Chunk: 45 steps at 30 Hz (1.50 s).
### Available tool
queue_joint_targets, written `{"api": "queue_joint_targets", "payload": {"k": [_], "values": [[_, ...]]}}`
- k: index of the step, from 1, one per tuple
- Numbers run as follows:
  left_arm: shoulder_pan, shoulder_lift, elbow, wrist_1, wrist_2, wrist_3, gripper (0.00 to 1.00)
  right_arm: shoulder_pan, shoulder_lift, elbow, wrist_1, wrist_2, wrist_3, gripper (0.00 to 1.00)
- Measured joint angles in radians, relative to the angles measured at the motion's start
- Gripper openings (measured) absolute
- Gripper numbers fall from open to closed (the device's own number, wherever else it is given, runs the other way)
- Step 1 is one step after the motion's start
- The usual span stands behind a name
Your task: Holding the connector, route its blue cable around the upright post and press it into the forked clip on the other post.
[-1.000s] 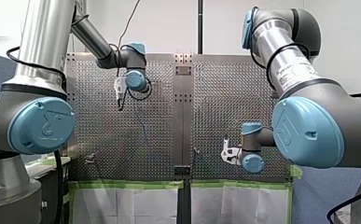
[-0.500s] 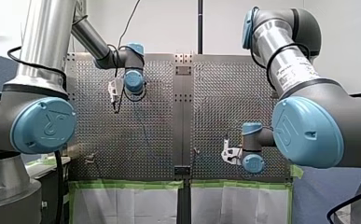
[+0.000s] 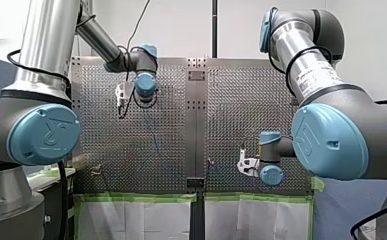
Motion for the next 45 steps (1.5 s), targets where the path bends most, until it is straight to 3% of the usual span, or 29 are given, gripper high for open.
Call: {"api": "queue_joint_targets", "payload": {"k": [6, 11, 18, 26, 31, 39, 45], "values": [[-0.007, 0.000, 0.022, 0.012, -0.054, 0.054, 1.00, 0.000, 0.000, 0.000, -0.003, 0.000, 0.001, 0.02], [0.016, -0.001, 0.042, 0.043, -0.084, 0.101, 1.00, 0.000, 0.000, 0.000, -0.003, 0.000, 0.001, 0.02], [0.044, -0.036, 0.066, 0.040, -0.061, 0.158, 1.00, -0.001, 0.000, 0.000, -0.003, 0.000, -0.001, 0.02], [0.076, -0.107, 0.085, 0.036, 0.007, 0.231, 1.00, 0.000, 0.000, 0.000, -0.004, 0.000, -0.005, 0.02], [0.099, -0.122, 0.087, 0.042, 0.044, 0.275, 1.00, 0.000, 0.000, 0.000, -0.004, 0.000, -0.007, 0.02], [0.114, -0.117, 0.088, 0.042, 0.013, 0.344, 1.00, -0.001, 0.001, 0.000, -0.007, 0.000, -0.009, 0.02], [0.114, -0.070, 0.086, 0.041, -0.027, 0.373, 1.00, -0.003, 0.002, -0.001, -0.009, 0.000, -0.010, 0.02]]}}
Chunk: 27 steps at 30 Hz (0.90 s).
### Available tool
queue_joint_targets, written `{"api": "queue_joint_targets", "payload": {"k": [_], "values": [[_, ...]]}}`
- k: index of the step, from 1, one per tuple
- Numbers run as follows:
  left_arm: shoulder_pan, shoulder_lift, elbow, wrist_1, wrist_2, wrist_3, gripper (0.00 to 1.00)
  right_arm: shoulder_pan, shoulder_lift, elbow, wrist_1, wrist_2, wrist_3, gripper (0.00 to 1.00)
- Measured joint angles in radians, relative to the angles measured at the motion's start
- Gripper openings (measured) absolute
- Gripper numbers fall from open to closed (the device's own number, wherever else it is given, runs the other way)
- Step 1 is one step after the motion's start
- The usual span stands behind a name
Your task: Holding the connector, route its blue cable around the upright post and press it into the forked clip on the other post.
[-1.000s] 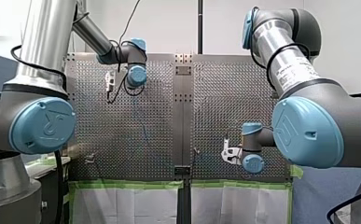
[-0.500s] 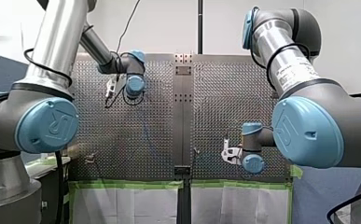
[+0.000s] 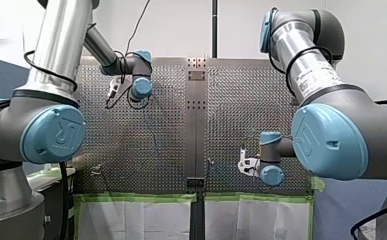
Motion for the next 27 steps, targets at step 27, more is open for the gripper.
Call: {"api": "queue_joint_targets", "payload": {"k": [27], "values": [[-0.026, 0.034, -0.006, 0.073, 0.119, 0.035, 1.00, 0.000, 0.003, 0.000, -0.004, 0.000, 0.003, 0.02]]}}
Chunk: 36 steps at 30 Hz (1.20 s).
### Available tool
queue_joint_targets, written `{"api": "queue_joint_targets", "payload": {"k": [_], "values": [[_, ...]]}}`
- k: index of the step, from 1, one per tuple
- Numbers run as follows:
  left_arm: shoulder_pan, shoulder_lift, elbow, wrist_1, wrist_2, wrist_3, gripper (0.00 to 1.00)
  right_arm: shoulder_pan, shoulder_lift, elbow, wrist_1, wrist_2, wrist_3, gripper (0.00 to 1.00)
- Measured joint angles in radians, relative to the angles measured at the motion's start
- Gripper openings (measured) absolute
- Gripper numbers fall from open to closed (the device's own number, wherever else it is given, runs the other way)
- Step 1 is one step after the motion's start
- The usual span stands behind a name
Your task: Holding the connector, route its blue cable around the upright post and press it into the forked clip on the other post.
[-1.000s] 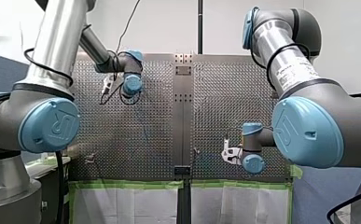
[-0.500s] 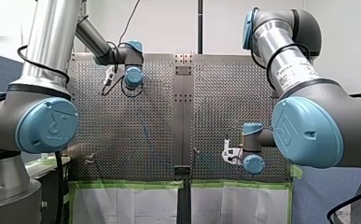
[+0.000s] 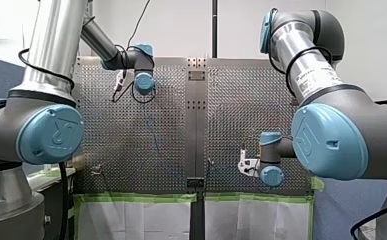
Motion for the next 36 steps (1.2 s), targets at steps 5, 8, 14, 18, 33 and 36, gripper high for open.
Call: {"api": "queue_joint_targets", "payload": {"k": [5, 8, 14, 18, 33, 36], "values": [[0.022, -0.002, 0.000, 0.025, 0.019, -0.012, 1.00, 0.000, 0.000, 0.000, 0.000, 0.000, 0.002, 0.02], [0.040, -0.005, 0.000, 0.031, 0.025, -0.006, 1.00, 0.000, 0.000, 0.000, -0.001, 0.000, 0.002, 0.02], [0.071, -0.039, 0.000, 0.033, 0.039, 0.009, 1.00, -0.001, 0.000, 0.000, -0.001, 0.000, 0.003, 0.02], [0.069, -0.054, 0.000, 0.033, 0.045, 0.022, 1.00, -0.001, 0.000, 0.000, -0.001, 0.000, 0.003, 0.02], [0.067, -0.051, -0.002, 0.007, -0.042, -0.025, 1.00, -0.004, 0.000, -0.001, -0.001, 0.000, 0.002, 0.02], [0.064, -0.034, -0.014, 0.008, -0.045, -0.030, 1.00, -0.005, 0.000, -0.001, -0.002, 0.000, 0.003, 0.02]]}}
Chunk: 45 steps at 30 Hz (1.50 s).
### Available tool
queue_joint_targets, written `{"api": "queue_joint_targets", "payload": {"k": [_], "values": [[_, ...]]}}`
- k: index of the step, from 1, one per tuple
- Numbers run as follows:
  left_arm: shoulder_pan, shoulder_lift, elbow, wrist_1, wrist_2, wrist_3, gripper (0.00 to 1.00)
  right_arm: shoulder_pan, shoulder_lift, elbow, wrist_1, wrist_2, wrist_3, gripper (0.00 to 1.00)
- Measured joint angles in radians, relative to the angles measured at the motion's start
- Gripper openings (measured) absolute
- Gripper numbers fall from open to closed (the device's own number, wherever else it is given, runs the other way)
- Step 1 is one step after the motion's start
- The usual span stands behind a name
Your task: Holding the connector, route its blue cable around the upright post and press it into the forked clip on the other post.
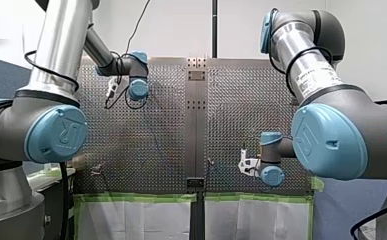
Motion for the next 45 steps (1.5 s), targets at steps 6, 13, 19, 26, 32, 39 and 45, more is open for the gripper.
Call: {"api": "queue_joint_targets", "payload": {"k": [6, 13, 19, 26, 32, 39, 45], "values": [[-0.015, 0.035, -0.020, 0.010, 0.037, -0.001, 1.00, 0.000, 0.000, 0.000, -0.003, 0.000, 0.001, 0.02], [-0.039, 0.039, -0.033, 0.022, 0.069, 0.009, 1.00, 0.000, 0.000, 0.000, -0.003, -0.001, 0.002, 0.02], [-0.045, 0.039, -0.034, 0.039, 0.085, 0.035, 1.00, 0.000, 0.000, 0.000, -0.003, -0.002, 0.002, 0.02], [-0.055, 0.039, -0.034, 0.048, 0.078, 0.073, 1.00, 0.000, 0.000, 0.000, -0.003, -0.002, 0.002, 0.02], [-0.056, 0.032, -0.034, 0.063, 0.083, 0.080, 1.00, 0.000, 0.000, 0.001, -0.003, -0.002, 0.003, 0.02], [-0.060, -0.015, -0.034, 0.065, 0.088, 0.103, 1.00, 0.000, 0.000, 0.000, -0.003, -0.001, 0.003, 0.02], [-0.060, -0.071, -0.034, 0.073, 0.074, 0.108, 1.00, 0.000, 0.000, 0.000, -0.004, -0.001, 0.003, 0.02]]}}
